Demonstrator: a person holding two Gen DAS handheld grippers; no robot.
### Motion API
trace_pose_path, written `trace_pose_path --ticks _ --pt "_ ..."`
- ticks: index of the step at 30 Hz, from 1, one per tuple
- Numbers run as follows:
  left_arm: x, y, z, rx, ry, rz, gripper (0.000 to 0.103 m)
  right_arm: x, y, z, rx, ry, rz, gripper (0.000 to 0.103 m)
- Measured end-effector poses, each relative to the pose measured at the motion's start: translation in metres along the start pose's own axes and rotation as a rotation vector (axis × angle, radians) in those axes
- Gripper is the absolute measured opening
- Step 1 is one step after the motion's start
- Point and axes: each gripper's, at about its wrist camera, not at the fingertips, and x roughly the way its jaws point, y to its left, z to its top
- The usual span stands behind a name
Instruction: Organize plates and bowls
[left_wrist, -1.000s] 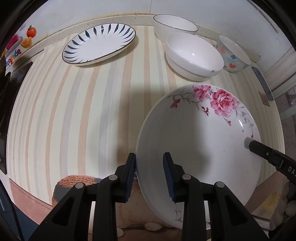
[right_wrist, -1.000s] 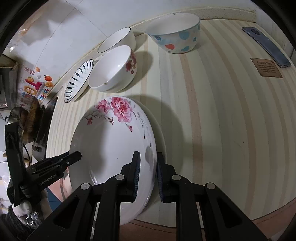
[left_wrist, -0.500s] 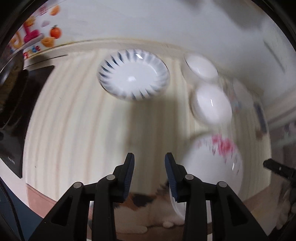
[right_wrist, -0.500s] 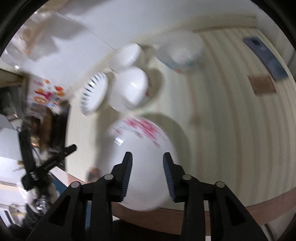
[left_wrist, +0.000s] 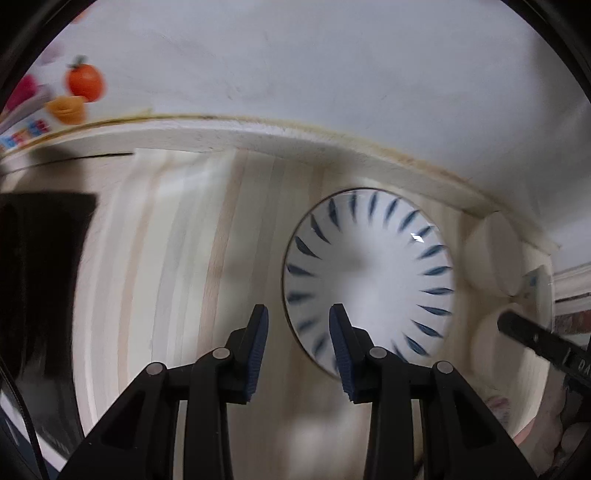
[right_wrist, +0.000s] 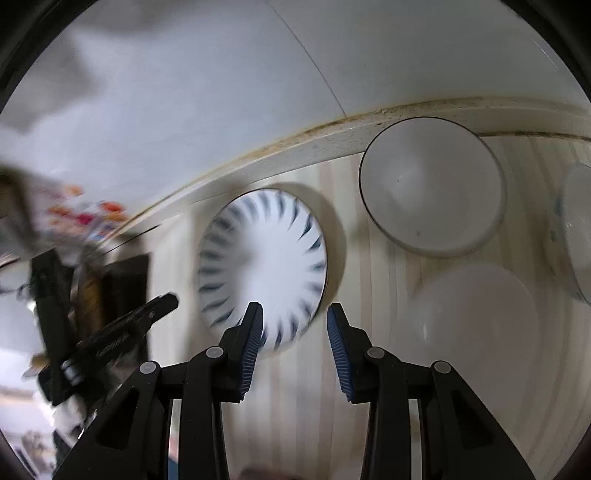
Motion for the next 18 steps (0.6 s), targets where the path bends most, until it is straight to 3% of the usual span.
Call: trace_pose_path --ticks 1,3,6,8,10,18 --pt "0.01 0.003 0.003 -0.02 0.091 -0.017 0.032 0.014 0.001 0.007 0.003 0.009 -0.016 0.038" --pt "0.031 0.004 0.008 0.004 0.118 -0.018 0.032 0.034 -0.002 0.016 0.026 0.019 -0.043 0.038" --pt "0.055 0.004 0.014 0.037 0.145 -0.028 0.032 0.059 -0.003 0.022 0.039 0.035 -0.087 0.028" --pt "0.061 0.005 0.015 0.039 0.125 -0.061 0.031 0.067 -0.01 0.026 0.032 0.036 -0.114 0.017" --pt "0.062 0.004 0.015 0.046 0.105 -0.068 0.025 0.073 -0.016 0.028 0.026 0.033 -0.138 0.012" --pt "0.049 0.003 0.006 0.058 0.07 -0.036 0.025 0.074 -0.009 0.021 -0.012 0.011 -0.147 0.011"
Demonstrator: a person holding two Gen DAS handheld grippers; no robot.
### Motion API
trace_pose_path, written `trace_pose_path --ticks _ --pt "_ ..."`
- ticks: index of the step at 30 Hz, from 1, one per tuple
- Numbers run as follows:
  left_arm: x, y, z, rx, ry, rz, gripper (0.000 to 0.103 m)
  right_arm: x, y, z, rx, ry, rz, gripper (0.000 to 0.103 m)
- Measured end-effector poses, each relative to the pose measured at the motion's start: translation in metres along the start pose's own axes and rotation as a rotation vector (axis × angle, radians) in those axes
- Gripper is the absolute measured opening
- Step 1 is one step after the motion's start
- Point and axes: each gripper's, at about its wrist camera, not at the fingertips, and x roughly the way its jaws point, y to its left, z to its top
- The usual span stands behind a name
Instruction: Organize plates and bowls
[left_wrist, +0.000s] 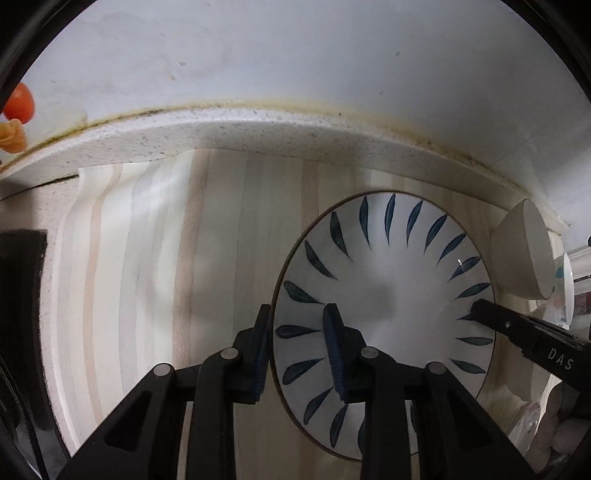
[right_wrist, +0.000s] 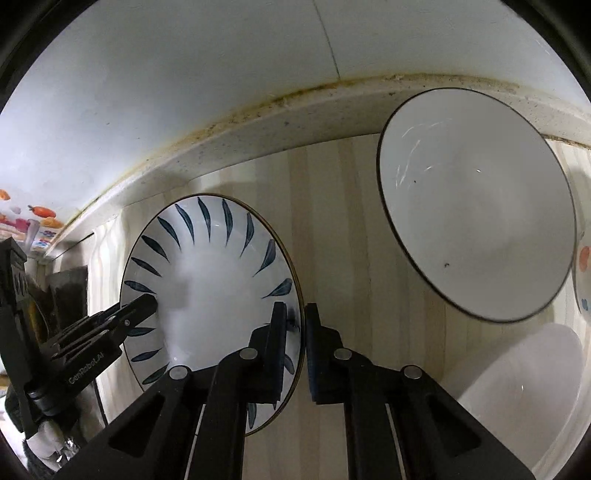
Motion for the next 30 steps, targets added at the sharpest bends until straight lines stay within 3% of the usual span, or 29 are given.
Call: trace_pose_path --ticks 7,15,23,30 --pt "-0.049 -0.017 -0.02 -0.003 -0.057 0.008 0.025 -0.027 0.008 -0.013 -0.035 -0.014 0.038 0.011" --pt "-0.112 -0.045 -0.06 -0.003 -0.092 0.01 0.025 -0.099 -0.008 -0.053 -0.095 -0.051 0.096 0.011" --pt "-0.148 -0.11 -0.117 0.025 -0.104 -0.023 0.025 -0.167 -0.054 -0.113 -0.129 -0.072 0.086 0.011" --pt "-0.146 -0.165 -0.157 0.046 -0.07 -0.056 0.025 -0.197 -0.116 -0.163 -0.107 -0.072 0.072 0.011"
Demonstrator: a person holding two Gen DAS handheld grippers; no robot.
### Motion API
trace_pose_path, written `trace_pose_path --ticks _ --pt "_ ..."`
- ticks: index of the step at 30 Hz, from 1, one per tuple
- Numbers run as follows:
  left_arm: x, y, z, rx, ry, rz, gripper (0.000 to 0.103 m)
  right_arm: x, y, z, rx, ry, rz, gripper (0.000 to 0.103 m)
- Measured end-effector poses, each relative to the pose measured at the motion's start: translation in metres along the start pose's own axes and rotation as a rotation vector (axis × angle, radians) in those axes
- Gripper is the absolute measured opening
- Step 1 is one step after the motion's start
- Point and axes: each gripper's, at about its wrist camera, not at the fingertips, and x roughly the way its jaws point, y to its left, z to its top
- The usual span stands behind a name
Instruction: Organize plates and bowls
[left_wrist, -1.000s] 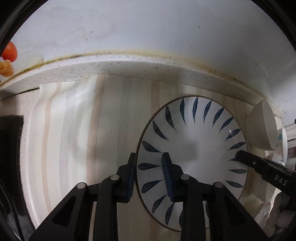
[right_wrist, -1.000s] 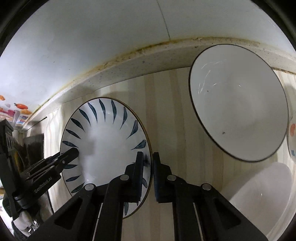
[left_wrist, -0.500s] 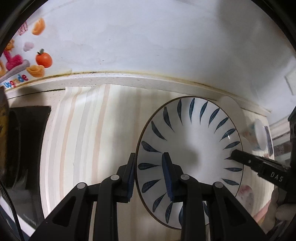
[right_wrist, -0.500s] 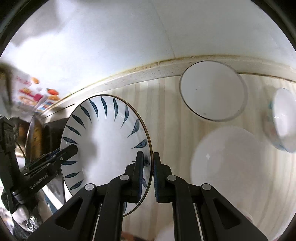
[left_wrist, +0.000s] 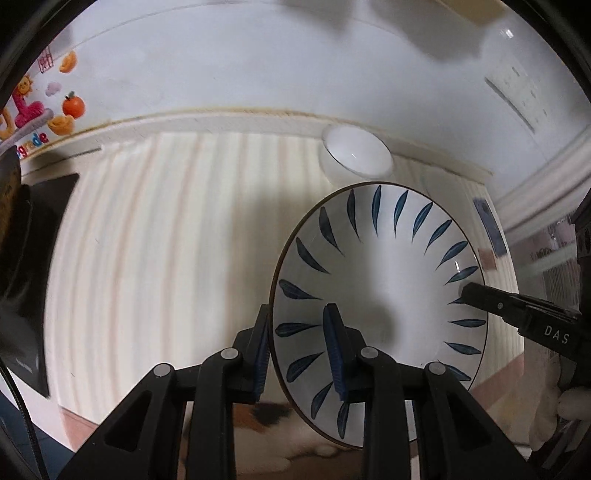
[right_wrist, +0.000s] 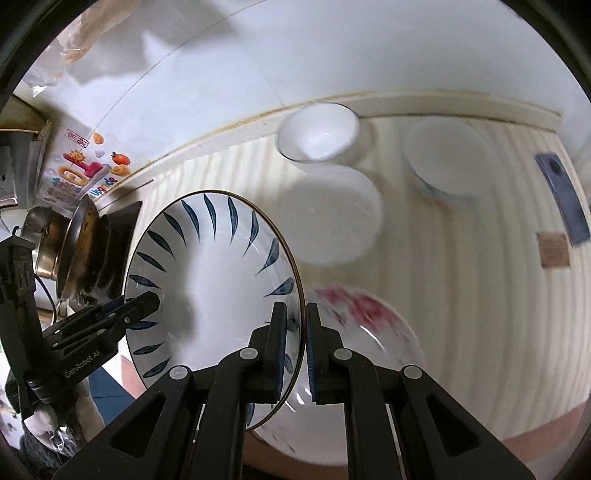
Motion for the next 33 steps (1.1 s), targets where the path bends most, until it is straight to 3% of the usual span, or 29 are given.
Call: trace_pose_path --ticks 8,16,28,33 --pt "0.045 -0.042 -0.025 0.041 0.094 0.027 0.025 0.013 -0.051 -0.035 0.027 0.052 -0.024 0.011" --pt "0.077 -0.061 -0.035 0.085 0.122 0.067 0.025 0.04 -0.084 -0.058 0.048 0.105 -0.044 0.011" --pt "0.106 -0.074 -0.05 0.107 0.163 0.111 0.025 0.048 -0.104 -0.07 0.056 0.131 -0.033 0.011" --pt "0.106 -0.073 -0.053 0.116 0.145 0.124 0.025 0.048 -0.102 -0.068 0.057 0.128 -0.027 0.011"
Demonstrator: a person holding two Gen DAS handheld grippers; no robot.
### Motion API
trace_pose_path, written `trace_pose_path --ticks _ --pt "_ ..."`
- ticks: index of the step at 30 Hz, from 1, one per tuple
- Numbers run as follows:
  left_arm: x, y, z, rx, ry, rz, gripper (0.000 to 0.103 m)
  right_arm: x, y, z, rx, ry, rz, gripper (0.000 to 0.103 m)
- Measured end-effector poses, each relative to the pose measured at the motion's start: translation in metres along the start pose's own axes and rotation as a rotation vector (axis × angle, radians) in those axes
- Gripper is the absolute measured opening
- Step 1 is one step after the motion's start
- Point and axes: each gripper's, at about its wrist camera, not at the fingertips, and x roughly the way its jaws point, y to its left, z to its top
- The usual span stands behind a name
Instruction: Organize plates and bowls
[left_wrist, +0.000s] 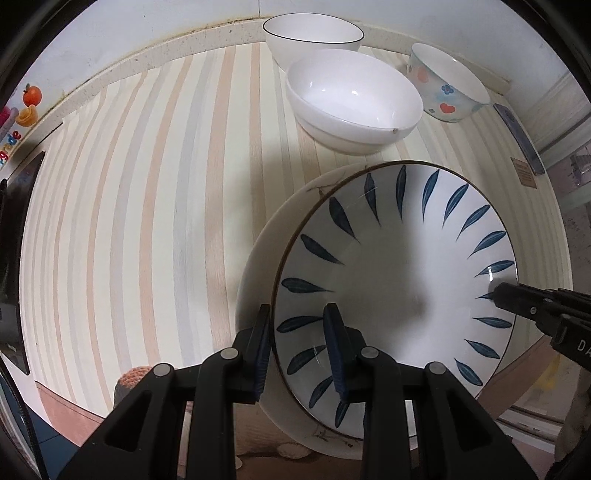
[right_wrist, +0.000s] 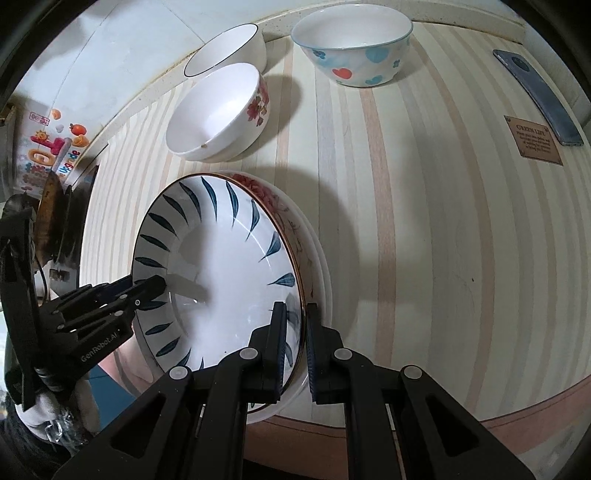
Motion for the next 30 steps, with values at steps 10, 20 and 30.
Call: trace_pose_path --ticks 10,20,30 --pt "-0.005 0.005 -0.006 -0.04 0.002 -0.004 0.026 -0.003 0.001 0.002 0.022 0.036 0.008 0.023" --pt "-0.063 0.007 -0.018 -0.058 -0.068 -0.024 0.026 -0.05 0.022 -0.012 -0.007 -0.018 0.026 0.03" --pt "-0.152 0.002 -0.043 -0.086 -0.161 -0.073 0.029 -0.147 0.058 -0.055 -0.058 -0.117 0.028 0.055"
